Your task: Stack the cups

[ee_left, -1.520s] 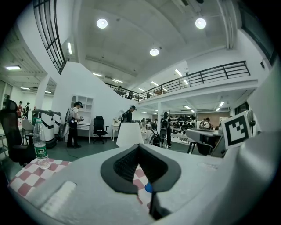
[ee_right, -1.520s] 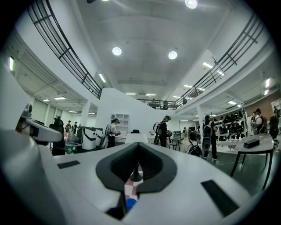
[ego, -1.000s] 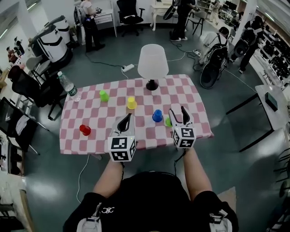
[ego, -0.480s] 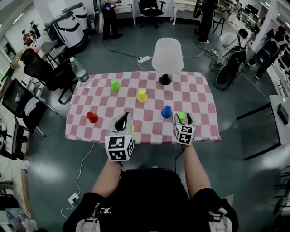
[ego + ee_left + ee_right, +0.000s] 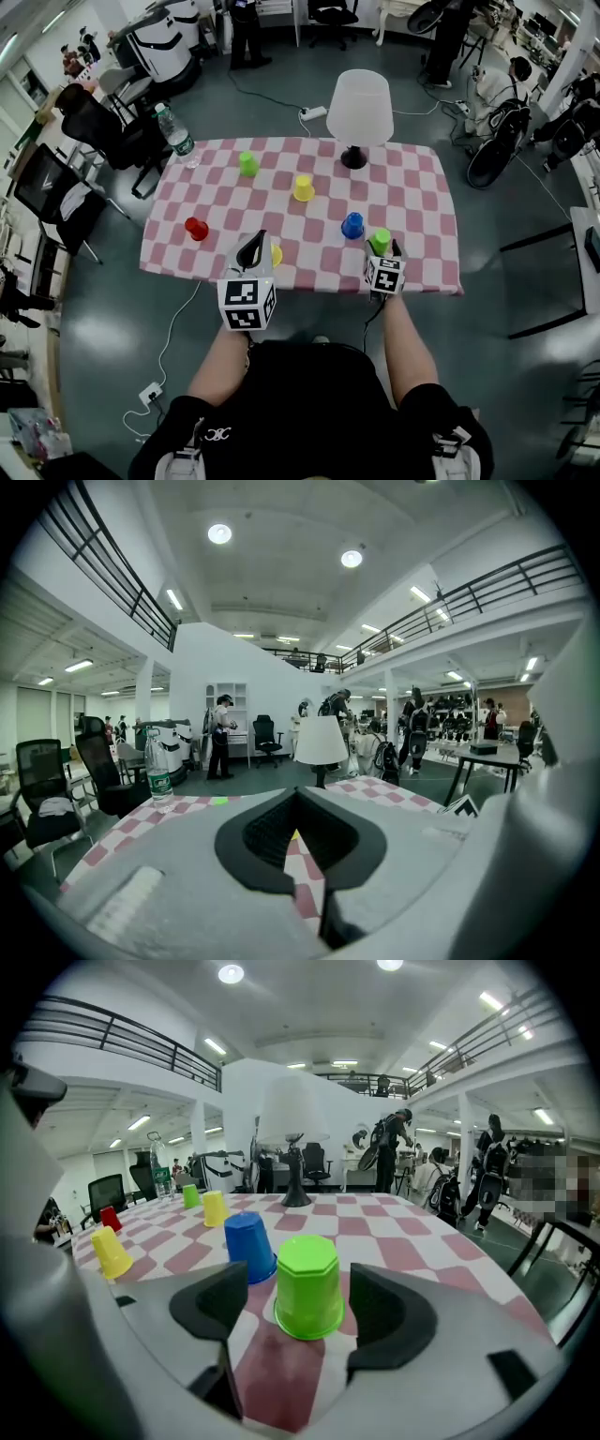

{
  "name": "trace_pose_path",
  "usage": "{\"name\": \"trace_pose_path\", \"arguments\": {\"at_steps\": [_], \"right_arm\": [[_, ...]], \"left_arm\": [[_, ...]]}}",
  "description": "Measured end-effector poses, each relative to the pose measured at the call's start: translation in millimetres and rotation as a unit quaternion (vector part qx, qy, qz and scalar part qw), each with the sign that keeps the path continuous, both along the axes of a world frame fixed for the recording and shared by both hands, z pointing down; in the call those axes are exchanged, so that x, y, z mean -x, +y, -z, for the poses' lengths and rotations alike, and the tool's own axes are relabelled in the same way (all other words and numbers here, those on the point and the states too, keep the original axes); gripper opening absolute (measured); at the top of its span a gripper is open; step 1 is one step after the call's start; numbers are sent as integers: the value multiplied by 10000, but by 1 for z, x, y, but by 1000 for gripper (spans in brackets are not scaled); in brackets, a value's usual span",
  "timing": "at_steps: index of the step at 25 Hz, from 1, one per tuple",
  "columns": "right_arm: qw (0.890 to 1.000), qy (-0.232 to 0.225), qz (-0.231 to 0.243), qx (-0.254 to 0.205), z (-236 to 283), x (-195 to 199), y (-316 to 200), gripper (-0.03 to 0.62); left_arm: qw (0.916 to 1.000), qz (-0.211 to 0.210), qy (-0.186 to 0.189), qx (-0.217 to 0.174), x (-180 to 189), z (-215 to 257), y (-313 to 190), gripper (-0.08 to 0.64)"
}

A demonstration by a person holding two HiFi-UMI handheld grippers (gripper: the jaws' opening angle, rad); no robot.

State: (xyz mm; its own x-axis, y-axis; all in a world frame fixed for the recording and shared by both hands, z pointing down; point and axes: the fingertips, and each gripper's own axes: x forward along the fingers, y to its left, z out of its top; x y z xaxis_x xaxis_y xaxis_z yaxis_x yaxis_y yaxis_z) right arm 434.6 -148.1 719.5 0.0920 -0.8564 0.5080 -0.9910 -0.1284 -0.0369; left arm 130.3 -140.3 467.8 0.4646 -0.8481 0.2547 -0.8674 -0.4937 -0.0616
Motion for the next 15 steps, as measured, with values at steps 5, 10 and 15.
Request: {"name": "trace_pose_path", "arguments": {"at_steps": [5,10,15], "right_arm": [[9993,-49,-37,368,-23,-3,1,324],[9982,-94,-107,576,-37,-7,0,269],[9982,-119,-98,575,-31,-7,1,236]], "left_arm": [[9999,158,-39,36,9,-3,1,15],[9996,286,-42,21,15,-3,3,15],[9993,365,-15,15,21,-3,3,15]]}}
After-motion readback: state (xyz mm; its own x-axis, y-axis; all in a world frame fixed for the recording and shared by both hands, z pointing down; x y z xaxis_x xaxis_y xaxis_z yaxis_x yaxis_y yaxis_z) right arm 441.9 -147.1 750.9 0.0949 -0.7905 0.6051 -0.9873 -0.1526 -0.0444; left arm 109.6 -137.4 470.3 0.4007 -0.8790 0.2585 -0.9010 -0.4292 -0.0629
